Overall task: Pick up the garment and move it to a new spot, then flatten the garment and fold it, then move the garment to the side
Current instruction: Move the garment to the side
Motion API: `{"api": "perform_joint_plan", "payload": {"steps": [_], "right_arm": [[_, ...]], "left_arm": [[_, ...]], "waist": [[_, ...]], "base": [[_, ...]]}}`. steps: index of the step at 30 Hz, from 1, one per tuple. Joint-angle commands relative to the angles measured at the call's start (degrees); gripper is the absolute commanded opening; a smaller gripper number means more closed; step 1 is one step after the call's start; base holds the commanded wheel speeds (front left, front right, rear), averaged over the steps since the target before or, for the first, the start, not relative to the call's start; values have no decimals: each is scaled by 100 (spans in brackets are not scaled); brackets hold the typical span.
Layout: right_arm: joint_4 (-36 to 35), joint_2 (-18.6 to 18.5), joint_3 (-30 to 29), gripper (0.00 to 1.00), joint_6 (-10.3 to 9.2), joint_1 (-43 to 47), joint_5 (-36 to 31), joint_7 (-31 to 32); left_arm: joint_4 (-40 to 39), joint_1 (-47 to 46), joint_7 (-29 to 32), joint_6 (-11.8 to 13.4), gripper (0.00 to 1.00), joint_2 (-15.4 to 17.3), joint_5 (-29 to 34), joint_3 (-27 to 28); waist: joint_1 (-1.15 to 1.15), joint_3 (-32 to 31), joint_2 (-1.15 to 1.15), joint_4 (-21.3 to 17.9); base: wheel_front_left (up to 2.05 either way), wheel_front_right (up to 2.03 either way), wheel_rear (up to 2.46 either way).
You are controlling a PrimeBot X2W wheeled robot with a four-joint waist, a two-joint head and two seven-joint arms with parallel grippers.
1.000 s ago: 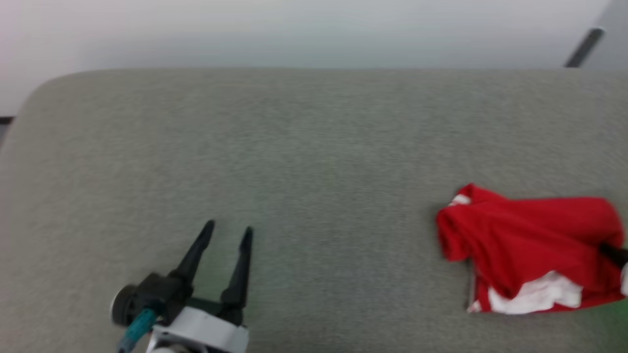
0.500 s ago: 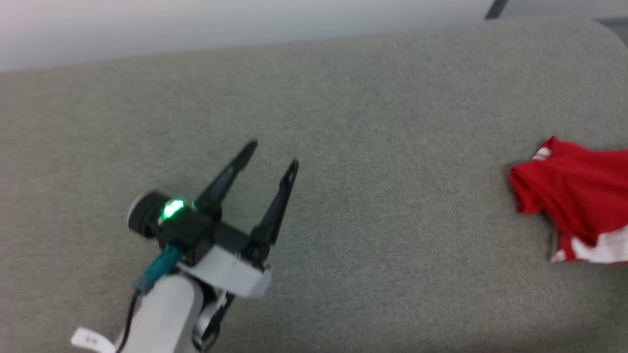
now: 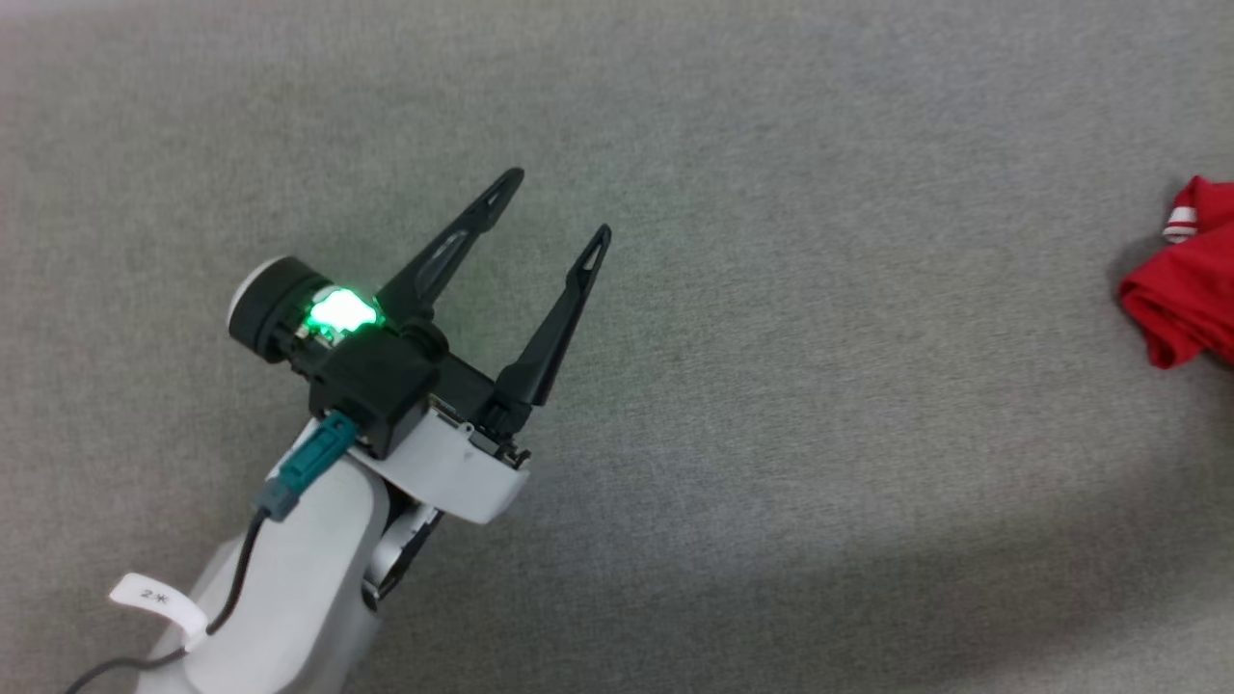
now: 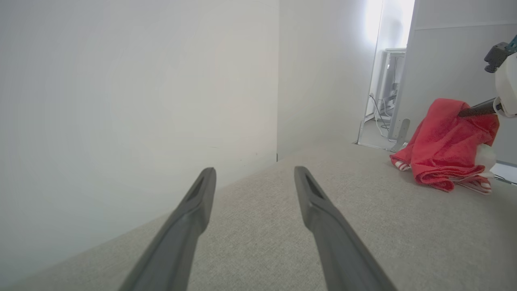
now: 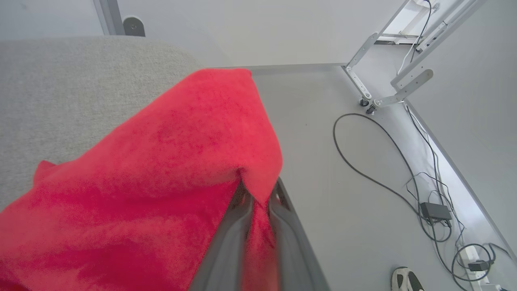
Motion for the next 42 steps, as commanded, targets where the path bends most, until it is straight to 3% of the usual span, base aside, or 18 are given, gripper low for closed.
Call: {"api": "perform_joint_plan", "payload": {"steps": [1,12,13,14,15,16,25,34,42], "right_arm": [[149,45,14,0,-8,-137,-61,-77],[1283,333,103,0,-8,-731,-450,-733],[1324,366,126,13,-8,-753,-476,-769],[1358,391,152,45,-8,-773,-513,-795],[1383,414,162,94,-8,-791,-520,-842],[1412,431,166,100,-8,-801,-533,-870],[1454,504,484,100,-9,-747,-731,-1119],[899,1218,1127,100,-9,-144,-521,-1368],[234,1796,1396,100,-9,610,1,-1702]], "left_arm": [[-11,-85,1,-8,100,39,7,-32],[-7,-137,1,13,100,230,34,-63],[-8,-141,1,23,100,240,39,-58],[7,-136,1,33,100,241,28,-57],[30,-123,1,37,100,241,19,-64],[51,-113,1,39,100,232,15,-74],[259,90,1,34,100,-5,-134,-23],[717,949,1,106,100,-321,-346,388],[990,1882,1,209,100,-615,-415,1150]], "waist": [[0,158,0,84],[0,445,0,188],[0,462,0,183],[0,469,0,177],[0,462,0,170],[0,441,0,163],[0,-105,0,165],[0,-1054,0,311],[0,-1892,0,748]], "base": [[0,0,0],[0,0,0],[0,0,0],[0,0,0],[0,0,0],[0,0,0],[0,0,0],[0,0,0],[0,0,0]]}}
